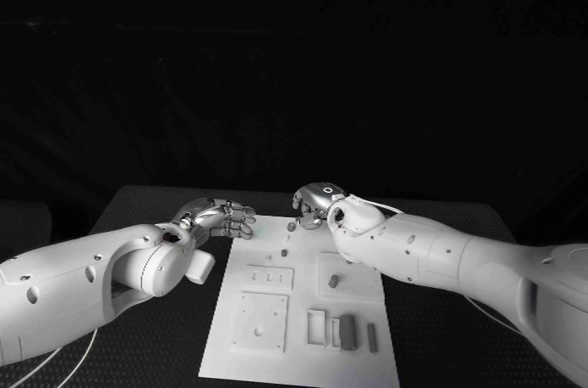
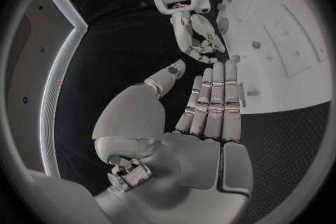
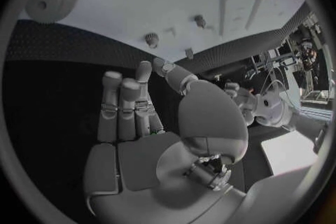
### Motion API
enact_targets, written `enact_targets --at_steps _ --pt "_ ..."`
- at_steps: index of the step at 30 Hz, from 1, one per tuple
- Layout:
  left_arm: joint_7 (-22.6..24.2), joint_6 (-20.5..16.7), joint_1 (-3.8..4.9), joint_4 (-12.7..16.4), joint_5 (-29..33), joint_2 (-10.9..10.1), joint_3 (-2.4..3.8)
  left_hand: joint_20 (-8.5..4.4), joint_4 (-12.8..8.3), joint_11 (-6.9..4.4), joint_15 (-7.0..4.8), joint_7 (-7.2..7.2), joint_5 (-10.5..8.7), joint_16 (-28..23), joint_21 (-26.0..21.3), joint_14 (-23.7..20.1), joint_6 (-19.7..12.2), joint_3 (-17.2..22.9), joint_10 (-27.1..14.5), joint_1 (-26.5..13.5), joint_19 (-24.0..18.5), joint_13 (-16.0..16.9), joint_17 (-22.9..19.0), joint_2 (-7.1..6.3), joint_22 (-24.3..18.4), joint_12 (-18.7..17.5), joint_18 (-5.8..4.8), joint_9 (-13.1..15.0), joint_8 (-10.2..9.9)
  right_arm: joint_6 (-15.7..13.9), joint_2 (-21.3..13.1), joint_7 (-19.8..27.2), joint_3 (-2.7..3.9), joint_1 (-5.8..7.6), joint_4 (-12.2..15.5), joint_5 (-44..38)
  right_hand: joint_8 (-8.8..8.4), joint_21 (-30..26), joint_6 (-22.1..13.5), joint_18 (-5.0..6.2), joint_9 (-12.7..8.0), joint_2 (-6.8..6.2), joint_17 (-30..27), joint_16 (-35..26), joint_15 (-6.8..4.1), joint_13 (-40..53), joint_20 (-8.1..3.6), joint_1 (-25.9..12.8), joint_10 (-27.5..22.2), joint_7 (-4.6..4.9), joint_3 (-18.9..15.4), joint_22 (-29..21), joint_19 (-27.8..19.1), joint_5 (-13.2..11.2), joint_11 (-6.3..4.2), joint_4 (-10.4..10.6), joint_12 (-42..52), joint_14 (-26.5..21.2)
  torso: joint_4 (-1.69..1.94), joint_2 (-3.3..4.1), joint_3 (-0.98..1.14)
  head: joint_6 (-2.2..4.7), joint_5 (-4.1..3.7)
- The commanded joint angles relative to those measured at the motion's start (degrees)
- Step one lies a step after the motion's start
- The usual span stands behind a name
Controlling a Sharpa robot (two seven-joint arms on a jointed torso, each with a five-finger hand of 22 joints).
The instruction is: Assemble the parts on the task board
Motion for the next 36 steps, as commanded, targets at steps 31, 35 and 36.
enact_targets --at_steps 31,35,36 --pt "1.1 3.05 -0.37 -2.23 -0.92 0.21 0.0 0.04 0.24 -0.29 0.19 1.36 -0.44 -0.69 -0.43 -0.03 -0.07 -0.04 1.0 -0.32 -0.31 0.51 0.42 0.11 0.28 0.14 1.1 0.44 -0.39 12.36 -11.96 6.47 1.55 0.87 3.59 3.9 1.89 7.61 -0.93 0.75 -0.17 -5.21 2.52 19.15 1.53 12.02 1.44 3.78 -16.41 0.99 -2.12 1.31 -5.64 -0.04 1.3 3.37 41.16 -8.65 -2.82 -0.12 1.79 1.5 0.79" --pt "1.04 3.11 -0.38 -2.25 -0.99 0.22 0.0 0.04 0.25 -0.28 0.19 1.37 -0.44 -0.7 -0.44 -0.02 -0.1 -0.04 0.97 -0.32 -0.3 0.51 0.44 0.14 0.3 0.11 1.09 0.45 -0.42 12.99 -11.45 6.65 1.55 0.69 2.72 4.2 1.89 8.87 -1.28 0.75 0.01 -5.19 2.51 21.52 1.56 12.38 1.02 3.47 -16.97 0.99 -1.86 1.22 -5.29 -0.05 1.31 3.71 46.0 -8.6 -2.98 -0.13 1.69 1.3 0.74" --pt "1.04 3.08 -0.38 -2.22 -1.01 0.21 0.0 0.04 0.25 -0.27 0.19 1.37 -0.44 -0.71 -0.44 -0.02 -0.1 -0.04 0.97 -0.32 -0.3 0.51 0.44 0.14 0.3 0.11 1.09 0.45 -0.42 13.25 -11.32 6.69 1.55 0.66 2.56 4.32 1.93 9.01 -1.25 0.75 0.05 -5.15 2.44 21.74 1.56 12.31 0.97 3.39 -17.03 0.99 -1.84 1.21 -5.24 -0.05 1.31 3.78 46.53 -8.61 -3.01 -0.13 1.66 1.24 0.62"
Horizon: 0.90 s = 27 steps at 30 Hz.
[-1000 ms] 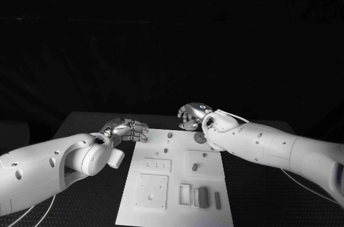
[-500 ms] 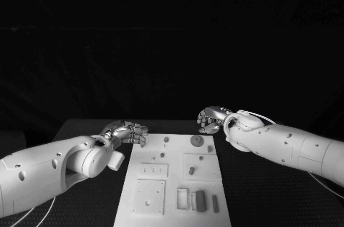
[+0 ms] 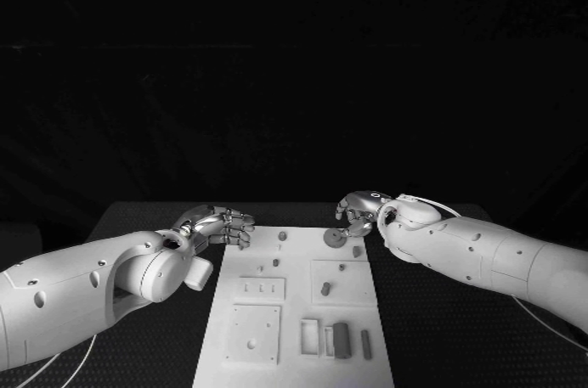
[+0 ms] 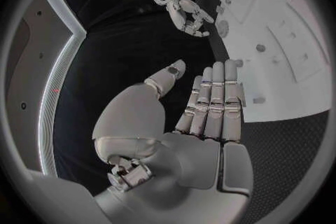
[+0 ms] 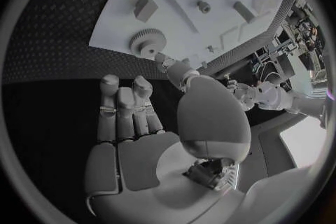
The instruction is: Assemble the parts on the task board
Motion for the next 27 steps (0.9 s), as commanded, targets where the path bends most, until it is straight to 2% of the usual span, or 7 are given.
enact_targets --at_steps 1,12,17,27 --pt "0.73 1.14 0.01 0.11 -0.46 0.14 0.04 0.05 0.24 0.23 0.19 1.37 -0.23 -0.31 -0.22 -0.02 -0.11 -0.05 -0.35 -0.33 -0.3 0.01 0.08 0.13 0.1 -0.39 0.62 0.07 -0.21 2.69 0.39 0.98 0.02 -0.11 -0.58 -0.56 -0.23 0.41 -0.26 0.49 0.11 -0.07 -0.12 0.68 -0.02 0.75 -0.7 -0.64 -3.16 0.0 0.07 1.17 0.15 -0.06 0.7 0.54 1.56 -0.22 -0.15 0.02 -0.12 -0.26 -0.18" --pt "0.65 1.22 0.02 0.41 -0.64 0.25 0.05 0.05 0.24 0.29 0.19 1.4 -0.23 -0.36 -0.26 -0.01 -0.19 -0.06 -0.48 -0.35 -0.3 0.01 0.14 0.16 0.14 -0.5 0.62 0.11 -0.29 3.24 1.65 1.55 -0.16 -0.83 -1.8 0.04 -0.1 0.83 -0.15 0.49 0.23 0.34 0.55 1.4 -0.01 0.34 -0.88 -0.99 -3.3 -0.02 0.21 1.13 0.3 -0.05 0.69 0.98 3.12 0.69 -0.09 0.02 -0.14 -0.79 -0.28" --pt "0.62 1.22 0.03 0.58 -0.68 0.12 0.05 0.05 0.23 0.33 0.19 1.41 -0.24 -0.39 -0.27 0.0 -0.23 -0.07 -0.54 -0.35 -0.3 0.0 0.17 0.15 0.15 -0.56 0.62 0.13 -0.32 3.04 2.12 1.75 -0.21 -1.14 -2.52 0.05 0.04 0.93 0.05 0.49 0.3 0.75 0.52 1.56 -0.05 0.08 -0.93 -1.15 -3.42 -0.08 0.28 1.1 0.31 -0.05 0.64 1.19 3.49 0.76 -0.05 0.06 -0.14 -1.38 -0.07" --pt "0.58 1.01 0.05 1.25 -1.0 -0.27 0.06 0.06 0.23 0.36 0.19 1.4 -0.24 -0.43 -0.3 0.01 -0.24 -0.1 -0.6 -0.38 -0.3 0.0 0.21 0.12 0.18 -0.62 0.62 0.17 -0.36 3.12 2.91 1.96 -0.22 -1.39 -3.34 0.13 0.23 1.02 0.35 0.49 0.4 1.64 0.0 1.72 -0.11 -0.46 -1.01 -1.16 -3.66 -0.11 0.37 1.07 0.21 -0.06 0.6 1.17 3.9 0.41 -0.1 0.11 -0.05 -1.78 0.27"
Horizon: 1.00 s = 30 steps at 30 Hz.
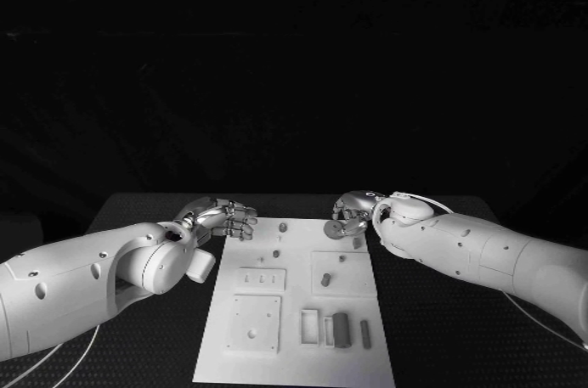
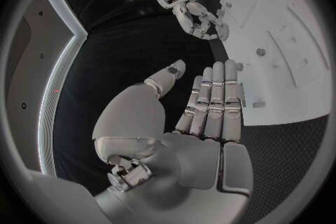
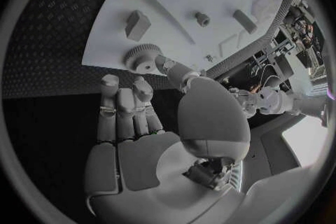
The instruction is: Assemble the parts on the task board
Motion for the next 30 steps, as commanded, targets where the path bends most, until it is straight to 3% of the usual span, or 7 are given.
enact_targets --at_steps 1,16,30 --pt "0.61 0.74 0.05 0.31 -0.45 -0.02 0.05 0.06 0.23 0.15 0.19 1.4 -0.24 -0.2 -0.3 0.01 -0.24 -0.1 -0.38 -0.38 -0.29 0.02 0.1 0.12 0.09 -0.4 1.03 0.07 -0.36 1.0 0.28 0.77 -0.02 -0.1 -0.18 -0.07 0.23 0.23 0.7 1.14 0.06 0.78 -0.14 0.23 -0.11 -0.15 -0.31 -0.11 -3.0 0.16 0.06 1.07 -0.11 -0.06 0.62 0.2 0.23 -0.05 -0.05 0.01 0.05 -0.18 0.13" --pt "0.55 0.67 0.06 0.48 -0.51 0.02 0.05 0.06 0.25 0.16 0.2 1.38 -0.25 -0.25 -0.33 0.02 -0.27 -0.11 -0.42 -0.42 -0.29 0.03 0.15 0.09 0.12 -0.46 1.03 0.12 -0.4 1.66 0.68 0.72 -0.12 -0.49 -1.3 -0.05 0.3 0.26 0.83 1.14 0.1 2.04 -0.91 0.38 -0.12 -0.95 -0.33 -0.28 -3.3 0.15 0.0 1.01 -0.28 -0.05 0.61 -0.08 0.68 -0.57 -0.12 0.0 0.05 -0.67 0.25" --pt "0.48 0.67 0.06 0.57 -0.52 -0.04 0.05 0.07 0.28 0.17 0.2 1.36 -0.26 -0.31 -0.37 0.03 -0.34 -0.13 -0.47 -0.47 -0.29 0.04 0.2 0.07 0.15 -0.53 1.03 0.16 -0.47 2.3 1.1 0.69 -0.3 -1.02 -2.07 -0.18 0.04 0.19 0.45 1.14 -0.06 1.97 -1.75 0.44 0.03 -1.79 -0.29 -0.42 -3.64 0.35 -0.05 0.93 -0.46 -0.03 0.8 -0.45 1.03 -1.18 -0.06 -0.05 0.05 -1.12 0.24"
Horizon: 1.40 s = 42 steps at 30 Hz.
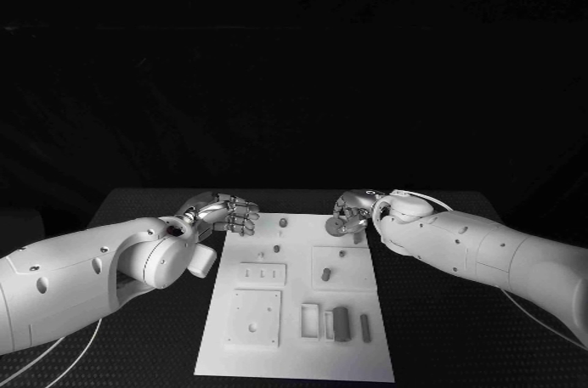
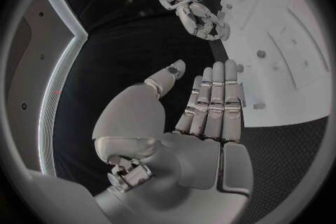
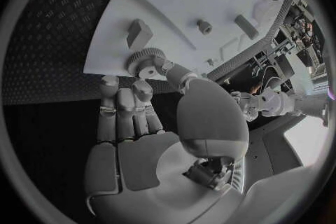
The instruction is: Assemble the parts on the task board
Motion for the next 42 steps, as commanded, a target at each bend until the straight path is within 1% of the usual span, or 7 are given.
enact_targets --at_steps 1,7,13,29,35,40,42 --pt "0.51 0.67 0.04 0.23 -0.22 0.01 0.05 0.07 0.29 -0.03 0.2 1.36 -0.26 -0.31 -0.37 0.03 -0.34 -0.13 -0.27 -0.47 -0.29 0.05 0.1 0.07 0.06 -0.31 1.17 0.07 -0.26 1.63 0.03 0.31 -0.18 -0.36 -0.16 -0.32 0.06 0.18 0.29 1.16 -0.04 0.42 -0.1 0.21 0.01 -0.14 -0.2 -0.07 -3.16 0.55 0.15 0.93 -0.14 -0.02 0.74 -0.34 0.35 -0.54 0.0 -0.02 0.0 -0.16 0.06" --pt "0.47 0.62 0.05 0.27 -0.23 -0.02 0.06 0.07 0.3 -0.03 0.2 1.35 -0.26 -0.33 -0.39 0.04 -0.36 -0.13 -0.28 -0.48 -0.29 0.05 0.12 0.06 0.07 -0.34 1.17 0.08 -0.28 2.59 0.1 0.31 -0.31 -0.54 -0.16 -0.65 0.21 0.19 0.64 1.16 -0.01 1.25 -0.42 0.35 0.09 -0.65 -0.2 0.29 -3.34 0.62 0.27 0.94 -0.21 -0.04 0.81 -1.02 0.69 -0.69 -0.03 0.01 0.02 -0.3 0.05" --pt "0.5 0.62 0.05 0.28 -0.25 0.01 0.06 0.06 0.3 -0.04 0.2 1.34 -0.26 -0.35 -0.4 0.04 -0.37 -0.13 -0.29 -0.48 -0.29 0.06 0.14 0.07 0.09 -0.36 1.18 0.1 -0.29 1.48 0.53 -0.03 -0.51 -1.16 0.0 -2.64 0.67 0.28 1.59 1.16 0.13 2.01 -0.4 0.58 0.03 -1.33 -0.13 0.23 -3.48 0.46 0.15 0.95 -0.21 -0.05 0.69 -1.87 1.2 -0.43 -0.01 -0.01 0.03 -0.33 -0.02" --pt "0.4 0.58 0.04 0.31 -0.28 -0.08 0.06 0.06 0.33 -0.04 0.2 1.31 -0.26 -0.4 -0.44 0.06 -0.37 -0.12 -0.3 -0.48 -0.27 0.08 0.2 0.09 0.12 -0.4 1.18 0.16 -0.33 -0.47 0.92 -0.7 -0.86 -2.65 0.01 -6.53 1.22 0.42 2.84 1.16 0.28 1.48 -0.51 0.9 -0.37 -2.33 -0.2 -0.3 -3.32 -0.02 0.22 0.88 0.14 -0.01 0.23 -2.01 1.87 0.1 -0.05 0.04 0.07 -0.56 -0.33" --pt "0.39 0.54 0.04 0.19 -0.28 0.01 0.06 0.06 0.34 -0.04 0.2 1.31 -0.26 -0.42 -0.45 0.07 -0.38 -0.12 -0.31 -0.5 -0.27 0.09 0.22 0.1 0.14 -0.42 1.18 0.18 -0.34 0.14 1.08 -0.43 -0.96 -2.94 -0.22 -6.28 1.4 0.41 3.27 1.16 0.34 1.48 -0.5 0.94 -0.48 -2.66 -0.25 -0.28 -3.29 -0.17 0.36 0.85 0.23 -0.01 0.1 -2.04 2.02 0.29 -0.01 0.04 0.08 -0.67 -0.41" --pt "0.41 0.49 0.04 0.17 -0.28 0.01 0.06 0.06 0.35 -0.04 0.2 1.31 -0.26 -0.43 -0.46 0.08 -0.38 -0.12 -0.31 -0.5 -0.26 0.1 0.23 0.12 0.15 -0.43 1.18 0.2 -0.35 -0.3 0.99 0.07 -0.97 -2.94 -0.15 -4.79 1.64 0.38 4.03 1.16 0.41 3.62 -0.59 1.11 -0.77 -3.44 -0.25 -1.75 -3.3 -0.48 0.31 0.81 0.35 -0.04 -0.21 -0.8 2.41 0.58 -0.03 0.0 0.08 -0.71 -0.39" --pt "0.42 0.46 0.04 0.21 -0.28 -0.05 0.06 0.06 0.35 -0.04 0.2 1.31 -0.26 -0.44 -0.46 0.08 -0.38 -0.12 -0.31 -0.5 -0.26 0.1 0.24 0.12 0.15 -0.44 1.18 0.2 -0.35 -1.04 0.93 0.06 -0.97 -2.94 0.06 -4.79 1.9 0.43 4.61 1.16 0.52 3.93 -0.51 1.22 -0.93 -3.68 -0.34 -1.82 -3.29 -0.7 0.25 0.86 0.37 -0.04 -0.42 -1.04 2.61 0.76 -0.06 0.0 0.1 -0.64 -0.37"
